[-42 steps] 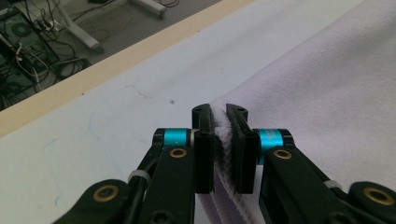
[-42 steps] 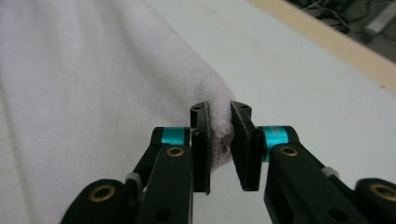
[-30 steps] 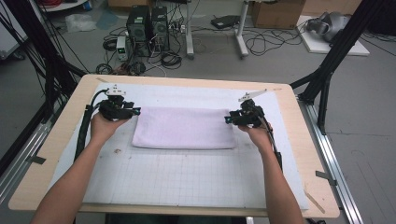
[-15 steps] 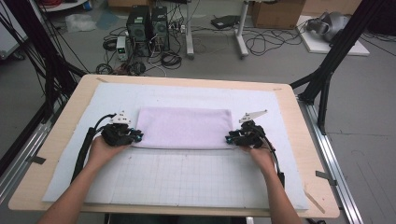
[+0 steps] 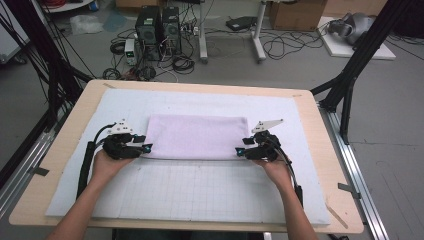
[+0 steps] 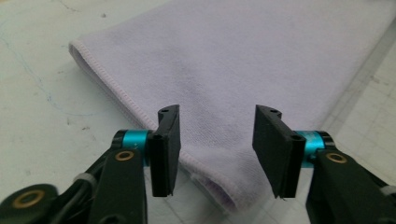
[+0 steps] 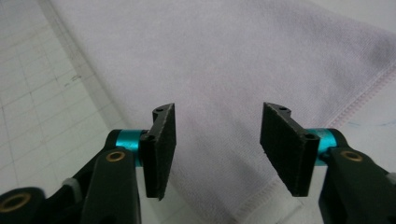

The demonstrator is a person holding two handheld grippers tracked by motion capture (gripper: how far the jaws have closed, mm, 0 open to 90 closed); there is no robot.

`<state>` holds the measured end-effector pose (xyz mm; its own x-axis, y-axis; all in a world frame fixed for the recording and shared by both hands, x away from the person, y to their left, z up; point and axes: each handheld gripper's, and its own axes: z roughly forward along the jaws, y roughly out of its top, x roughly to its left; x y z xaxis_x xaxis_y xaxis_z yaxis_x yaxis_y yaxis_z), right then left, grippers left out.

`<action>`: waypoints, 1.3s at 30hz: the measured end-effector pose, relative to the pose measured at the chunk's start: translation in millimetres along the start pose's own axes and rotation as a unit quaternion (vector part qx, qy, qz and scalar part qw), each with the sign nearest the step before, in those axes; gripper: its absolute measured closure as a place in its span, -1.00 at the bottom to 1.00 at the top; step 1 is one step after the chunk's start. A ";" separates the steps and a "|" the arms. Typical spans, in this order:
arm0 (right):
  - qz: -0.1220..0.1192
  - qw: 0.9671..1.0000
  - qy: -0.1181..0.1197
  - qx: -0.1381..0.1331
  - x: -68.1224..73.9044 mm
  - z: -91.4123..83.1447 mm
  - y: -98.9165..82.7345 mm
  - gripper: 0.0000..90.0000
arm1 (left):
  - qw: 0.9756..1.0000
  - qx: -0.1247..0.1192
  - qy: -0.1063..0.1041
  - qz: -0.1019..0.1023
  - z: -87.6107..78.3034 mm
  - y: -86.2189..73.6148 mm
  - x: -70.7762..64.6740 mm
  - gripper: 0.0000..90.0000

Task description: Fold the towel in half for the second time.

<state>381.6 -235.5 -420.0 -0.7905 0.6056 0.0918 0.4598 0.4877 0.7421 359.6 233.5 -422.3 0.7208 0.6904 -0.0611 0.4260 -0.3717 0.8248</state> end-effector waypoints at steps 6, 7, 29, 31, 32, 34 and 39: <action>0.011 1.000 -0.012 -0.009 5.9 -6.6 1.4 -0.37 | 1.000 -0.010 0.006 0.004 -11.7 -3.8 -7.5 -0.13; 0.008 1.000 -0.014 -0.012 6.8 -8.3 1.8 -0.42 | 1.000 -0.009 0.006 0.007 -13.0 -4.5 -8.5 -0.15; 0.000 0.998 -0.034 -0.054 27.2 -30.6 -12.5 -0.64 | 1.000 -0.012 0.006 0.025 -30.7 -14.1 -26.9 -0.32; 0.001 0.998 -0.034 -0.051 28.0 -30.1 -15.7 -0.65 | 1.000 -0.012 0.008 0.026 -32.9 -16.3 -26.6 -0.33; 0.001 0.998 -0.035 -0.051 28.3 -29.9 -17.1 -0.66 | 1.000 -0.012 0.010 0.024 -33.7 -17.2 -26.3 -0.33; 0.003 0.998 -0.034 -0.053 28.8 -30.2 -19.3 -0.69 | 1.000 -0.013 0.011 0.022 -35.1 -18.6 -25.8 -0.35; 0.009 0.998 -0.030 -0.047 31.7 -31.0 -23.0 -0.73 | 1.000 -0.016 0.010 0.019 -37.9 -20.2 -26.9 -0.37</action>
<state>333.4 -247.0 -413.6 -0.7559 0.6512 0.0672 0.4308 0.4176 0.8000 310.9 245.9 -416.1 0.7248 0.6887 -0.0181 0.3806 -0.3783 0.8438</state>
